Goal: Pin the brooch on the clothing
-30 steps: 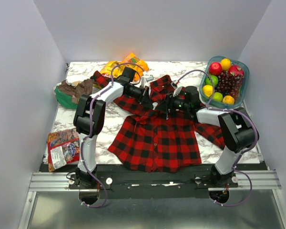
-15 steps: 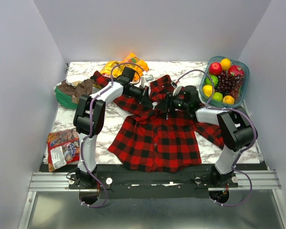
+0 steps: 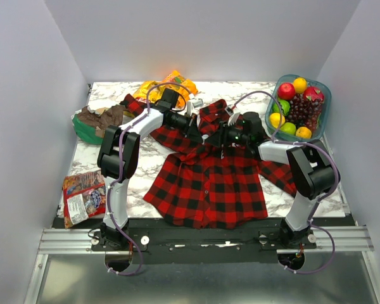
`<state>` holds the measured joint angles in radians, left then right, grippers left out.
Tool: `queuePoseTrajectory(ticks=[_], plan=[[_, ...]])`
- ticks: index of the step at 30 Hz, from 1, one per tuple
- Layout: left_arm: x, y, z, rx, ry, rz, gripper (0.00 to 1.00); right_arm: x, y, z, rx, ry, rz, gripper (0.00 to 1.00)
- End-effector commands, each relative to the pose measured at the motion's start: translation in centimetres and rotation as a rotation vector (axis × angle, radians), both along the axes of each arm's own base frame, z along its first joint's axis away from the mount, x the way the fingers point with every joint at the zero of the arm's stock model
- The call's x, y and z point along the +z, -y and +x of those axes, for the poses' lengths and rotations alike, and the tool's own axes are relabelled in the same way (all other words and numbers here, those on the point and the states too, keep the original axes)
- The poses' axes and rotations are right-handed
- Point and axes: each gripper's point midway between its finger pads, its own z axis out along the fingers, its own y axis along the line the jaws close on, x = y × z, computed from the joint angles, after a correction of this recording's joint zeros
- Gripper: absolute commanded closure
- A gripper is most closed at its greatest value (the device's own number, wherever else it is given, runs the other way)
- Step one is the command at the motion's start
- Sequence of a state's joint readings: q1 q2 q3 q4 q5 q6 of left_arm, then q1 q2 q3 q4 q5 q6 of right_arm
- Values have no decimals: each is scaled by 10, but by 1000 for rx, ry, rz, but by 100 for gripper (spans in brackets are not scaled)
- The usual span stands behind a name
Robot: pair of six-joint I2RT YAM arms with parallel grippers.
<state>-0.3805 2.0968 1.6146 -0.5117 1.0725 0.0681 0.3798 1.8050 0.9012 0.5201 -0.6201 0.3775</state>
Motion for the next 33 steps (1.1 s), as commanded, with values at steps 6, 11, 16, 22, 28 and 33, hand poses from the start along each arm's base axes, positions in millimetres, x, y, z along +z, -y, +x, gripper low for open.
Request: queuePoseTrajectory(ticks=[6, 11, 16, 22, 28, 33], plan=[[28, 9, -19, -62, 4, -59, 100, -2, 2, 20, -74, -14, -20, 59], [29, 9, -20, -64, 7, -59, 100, -6, 3, 23, -99, -41, -25, 62], [29, 9, -20, -64, 6, -60, 100, -8, 6, 27, -135, -58, -22, 66], [27, 8, -19, -58, 7, -49, 100, -6, 8, 32, -182, -68, -6, 70], [26, 7, -17, -48, 17, -37, 100, 0, 12, 36, -216, -56, -3, 71], [20, 5, -9, -11, 28, 7, 100, 4, 13, 36, -225, -49, 1, 71]])
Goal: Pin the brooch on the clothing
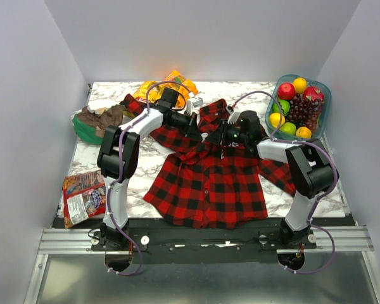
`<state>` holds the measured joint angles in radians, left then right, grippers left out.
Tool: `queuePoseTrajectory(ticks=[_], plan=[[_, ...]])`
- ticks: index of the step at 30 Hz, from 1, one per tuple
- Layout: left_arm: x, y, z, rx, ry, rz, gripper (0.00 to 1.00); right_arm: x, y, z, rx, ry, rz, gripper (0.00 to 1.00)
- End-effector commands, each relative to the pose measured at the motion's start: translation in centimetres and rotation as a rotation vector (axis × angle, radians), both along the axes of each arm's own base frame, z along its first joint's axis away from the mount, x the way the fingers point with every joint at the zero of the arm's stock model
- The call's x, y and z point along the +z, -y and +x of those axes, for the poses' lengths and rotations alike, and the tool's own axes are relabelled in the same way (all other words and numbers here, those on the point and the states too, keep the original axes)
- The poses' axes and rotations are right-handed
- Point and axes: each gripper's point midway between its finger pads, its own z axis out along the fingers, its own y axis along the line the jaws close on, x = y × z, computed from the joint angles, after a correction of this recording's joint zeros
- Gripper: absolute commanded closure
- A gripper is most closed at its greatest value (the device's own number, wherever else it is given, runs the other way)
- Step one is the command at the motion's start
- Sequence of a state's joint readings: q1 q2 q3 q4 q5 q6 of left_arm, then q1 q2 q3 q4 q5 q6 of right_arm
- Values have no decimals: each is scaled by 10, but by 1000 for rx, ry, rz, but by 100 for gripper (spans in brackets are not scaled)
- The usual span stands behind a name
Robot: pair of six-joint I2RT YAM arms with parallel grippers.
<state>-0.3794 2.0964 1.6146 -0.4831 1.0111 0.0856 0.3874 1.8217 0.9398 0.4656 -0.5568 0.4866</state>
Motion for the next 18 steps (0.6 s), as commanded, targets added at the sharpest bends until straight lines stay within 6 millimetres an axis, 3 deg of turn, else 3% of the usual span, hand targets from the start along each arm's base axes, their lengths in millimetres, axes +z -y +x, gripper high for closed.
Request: queuePoseTrajectory(ticks=[1, 8, 18], plan=[[25, 6, -20, -31, -32, -18, 100, 9, 15, 28, -138, 64, -25, 71], [19, 4, -14, 4, -31, 23, 100, 12, 12, 22, -116, 71, 2, 71], [27, 7, -19, -25, -36, -21, 100, 13, 12, 25, -123, 70, -6, 71]])
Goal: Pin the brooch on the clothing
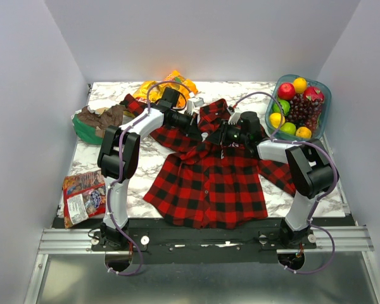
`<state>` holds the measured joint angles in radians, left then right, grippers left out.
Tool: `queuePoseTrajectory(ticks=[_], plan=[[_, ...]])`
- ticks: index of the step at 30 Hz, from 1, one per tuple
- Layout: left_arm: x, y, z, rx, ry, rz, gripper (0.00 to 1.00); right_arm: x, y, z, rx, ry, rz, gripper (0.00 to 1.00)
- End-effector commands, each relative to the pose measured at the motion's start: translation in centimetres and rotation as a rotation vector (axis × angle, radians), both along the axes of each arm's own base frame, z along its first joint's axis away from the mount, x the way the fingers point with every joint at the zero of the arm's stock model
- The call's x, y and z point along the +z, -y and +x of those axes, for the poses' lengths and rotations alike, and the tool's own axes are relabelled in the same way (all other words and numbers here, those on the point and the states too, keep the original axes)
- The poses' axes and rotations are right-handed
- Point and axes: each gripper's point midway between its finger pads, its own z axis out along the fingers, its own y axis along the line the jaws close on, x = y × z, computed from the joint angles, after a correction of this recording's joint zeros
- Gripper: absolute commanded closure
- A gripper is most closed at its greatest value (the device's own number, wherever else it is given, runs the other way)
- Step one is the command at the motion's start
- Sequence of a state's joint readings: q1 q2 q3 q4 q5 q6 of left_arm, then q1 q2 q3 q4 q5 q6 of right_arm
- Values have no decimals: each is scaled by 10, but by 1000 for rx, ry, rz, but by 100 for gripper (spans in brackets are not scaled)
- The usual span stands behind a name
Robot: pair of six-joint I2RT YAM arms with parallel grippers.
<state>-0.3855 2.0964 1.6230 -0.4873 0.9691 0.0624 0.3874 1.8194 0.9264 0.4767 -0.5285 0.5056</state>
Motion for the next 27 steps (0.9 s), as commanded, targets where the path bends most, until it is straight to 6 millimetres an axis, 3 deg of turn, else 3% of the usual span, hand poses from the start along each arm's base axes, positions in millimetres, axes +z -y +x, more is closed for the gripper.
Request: queuePoseTrajectory(ticks=[1, 27], plan=[[29, 7, -23, -58, -38, -59, 100, 16, 9, 24, -89, 81, -8, 71], [34, 12, -32, -97, -46, -93, 100, -4, 8, 35, -100, 31, -53, 71]])
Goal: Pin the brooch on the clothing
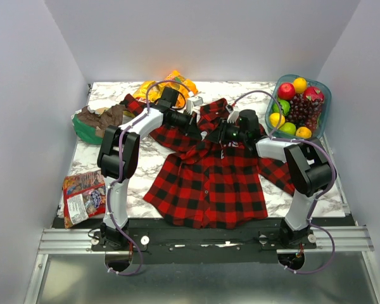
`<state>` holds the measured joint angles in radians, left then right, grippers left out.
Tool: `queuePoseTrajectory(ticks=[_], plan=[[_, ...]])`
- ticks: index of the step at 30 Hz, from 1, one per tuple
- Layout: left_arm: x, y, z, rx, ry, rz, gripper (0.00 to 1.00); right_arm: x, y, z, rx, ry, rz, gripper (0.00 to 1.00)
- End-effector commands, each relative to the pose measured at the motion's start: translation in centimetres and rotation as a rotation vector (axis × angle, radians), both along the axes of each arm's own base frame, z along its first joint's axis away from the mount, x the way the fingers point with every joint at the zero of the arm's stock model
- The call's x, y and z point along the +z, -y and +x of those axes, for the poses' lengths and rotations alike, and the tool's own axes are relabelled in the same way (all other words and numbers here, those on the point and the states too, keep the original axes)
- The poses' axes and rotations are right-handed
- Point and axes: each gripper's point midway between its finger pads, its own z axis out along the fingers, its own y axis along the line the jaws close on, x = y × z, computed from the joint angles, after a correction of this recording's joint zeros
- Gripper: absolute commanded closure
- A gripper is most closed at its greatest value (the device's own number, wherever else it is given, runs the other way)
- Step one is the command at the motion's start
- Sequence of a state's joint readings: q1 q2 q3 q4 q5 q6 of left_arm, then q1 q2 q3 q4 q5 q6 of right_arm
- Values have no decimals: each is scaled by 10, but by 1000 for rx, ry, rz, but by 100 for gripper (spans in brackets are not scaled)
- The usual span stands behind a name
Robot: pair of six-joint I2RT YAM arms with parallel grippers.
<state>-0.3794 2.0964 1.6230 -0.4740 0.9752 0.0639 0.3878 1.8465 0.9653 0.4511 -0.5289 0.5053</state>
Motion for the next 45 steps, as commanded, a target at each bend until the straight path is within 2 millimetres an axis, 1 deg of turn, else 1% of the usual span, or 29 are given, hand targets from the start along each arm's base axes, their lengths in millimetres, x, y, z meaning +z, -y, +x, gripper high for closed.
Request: queuePoseTrajectory(ticks=[1, 13, 18, 22, 27, 30, 31, 32, 33, 34, 35, 36, 37, 38, 40, 41, 42, 43, 44, 45], plan=[[33, 14, -36, -102, -58, -84, 100, -1, 10, 29, -100, 45, -48, 71], [33, 18, -41, -119, -57, -85, 100, -10, 14, 32, -129, 7, -72, 72], [28, 15, -36, -98, -46, -54, 100, -4, 12, 29, -135, -2, -33, 71], [25, 7, -24, -44, -24, -14, 100, 6, 15, 25, -141, 15, -26, 64], [21, 4, -18, -8, -34, 6, 100, 19, 17, 20, -139, 41, -21, 57], [21, 4, -16, -2, -27, 7, 100, 25, 19, 16, -139, 49, -18, 51], [22, 4, -15, 4, -29, 8, 100, 28, 20, 15, -140, 55, -16, 46], [23, 4, -15, 9, -26, 11, 100, 30, 20, 14, -139, 57, -14, 42], [23, 3, -13, 15, -25, 14, 100, 36, 20, 11, -136, 69, -9, 39], [22, 2, -12, 26, -22, 22, 97, 40, 21, 10, -134, 80, -9, 35], [22, 1, -11, 34, -21, 26, 81, 43, 22, 8, -133, 87, -9, 34], [22, 0, -8, 45, -13, 29, 72, 46, 23, 6, -136, 93, -11, 32], [23, -2, -6, 55, 0, 35, 63, 55, 26, 3, -137, 115, -13, 31], [23, -4, -5, 63, 5, 39, 48, 55, 28, -1, -138, 111, -21, 31], [28, -8, 0, 80, 32, 41, 38, 58, 34, -7, -136, 129, -45, 30], [27, -11, 3, 98, 42, 53, 32, 65, 38, -13, -137, 134, -53, 29], [28, -14, 5, 109, 52, 56, 13, 69, 41, -17, -136, 142, -60, 29], [33, -18, 9, 127, 72, 62, 10, 72, 45, -21, -135, 155, -74, 29], [32, -23, 13, 152, 84, 84, 7, 78, 50, -30, -135, 159, -85, 29], [33, -28, 18, 177, 100, 97, 5, 80, 54, -34, -147, 166, -102, 29]])
